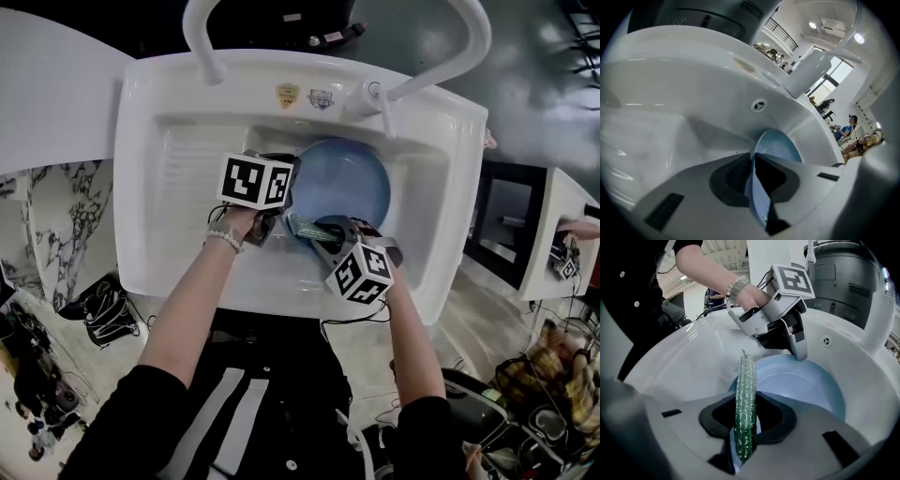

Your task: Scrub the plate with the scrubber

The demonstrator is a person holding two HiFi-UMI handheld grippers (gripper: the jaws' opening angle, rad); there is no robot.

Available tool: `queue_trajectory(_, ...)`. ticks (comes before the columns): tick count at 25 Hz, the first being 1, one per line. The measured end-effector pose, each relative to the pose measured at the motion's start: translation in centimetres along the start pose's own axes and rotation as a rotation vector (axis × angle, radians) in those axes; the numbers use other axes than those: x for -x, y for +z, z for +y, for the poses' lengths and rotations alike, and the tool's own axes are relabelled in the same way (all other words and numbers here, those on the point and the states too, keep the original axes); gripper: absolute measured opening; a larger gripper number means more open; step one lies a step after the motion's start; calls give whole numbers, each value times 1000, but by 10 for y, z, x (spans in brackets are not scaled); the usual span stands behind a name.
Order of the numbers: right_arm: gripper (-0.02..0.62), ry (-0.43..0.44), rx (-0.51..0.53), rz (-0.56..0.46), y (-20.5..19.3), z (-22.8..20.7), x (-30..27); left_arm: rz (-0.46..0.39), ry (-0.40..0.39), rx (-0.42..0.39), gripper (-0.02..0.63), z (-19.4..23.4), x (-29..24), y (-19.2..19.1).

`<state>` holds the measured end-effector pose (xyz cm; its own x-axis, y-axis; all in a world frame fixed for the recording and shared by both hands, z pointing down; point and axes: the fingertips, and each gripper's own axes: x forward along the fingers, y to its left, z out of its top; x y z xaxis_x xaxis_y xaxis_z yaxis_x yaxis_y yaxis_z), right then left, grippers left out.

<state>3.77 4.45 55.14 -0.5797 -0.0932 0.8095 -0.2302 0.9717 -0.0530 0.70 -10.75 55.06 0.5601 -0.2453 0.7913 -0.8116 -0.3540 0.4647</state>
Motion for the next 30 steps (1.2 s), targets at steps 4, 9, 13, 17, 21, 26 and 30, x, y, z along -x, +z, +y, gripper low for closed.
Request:
queue_trajectory(4, 92, 36, -22, 6, -3, 3, 3, -2, 5, -10, 28, 1, 1, 0)
queue_trajectory(9, 92, -63, 84, 41, -6, -13, 14, -3, 0, -23, 28, -2, 1, 0)
queue_trajectory(13, 92, -219, 133, 61, -7, -50, 21, 1, 2, -34, 28, -3, 1, -1)
queue_trajectory(17, 92, -378, 147, 89, -12, -94, 27, -2, 1, -32, 28, -2, 1, 0)
queue_trajectory(21, 92, -490, 132, 111, -20, -125, 30, -4, -2, -15, 28, -2, 1, -2)
queue_trajectory(26, 92, -578, 80, 113, -23, -151, 33, -7, -3, -15, 28, -2, 1, -1)
queue_trajectory(30, 92, -570, 86, 136, -29, -153, 26, -1, -2, -21, 28, -3, 1, -1)
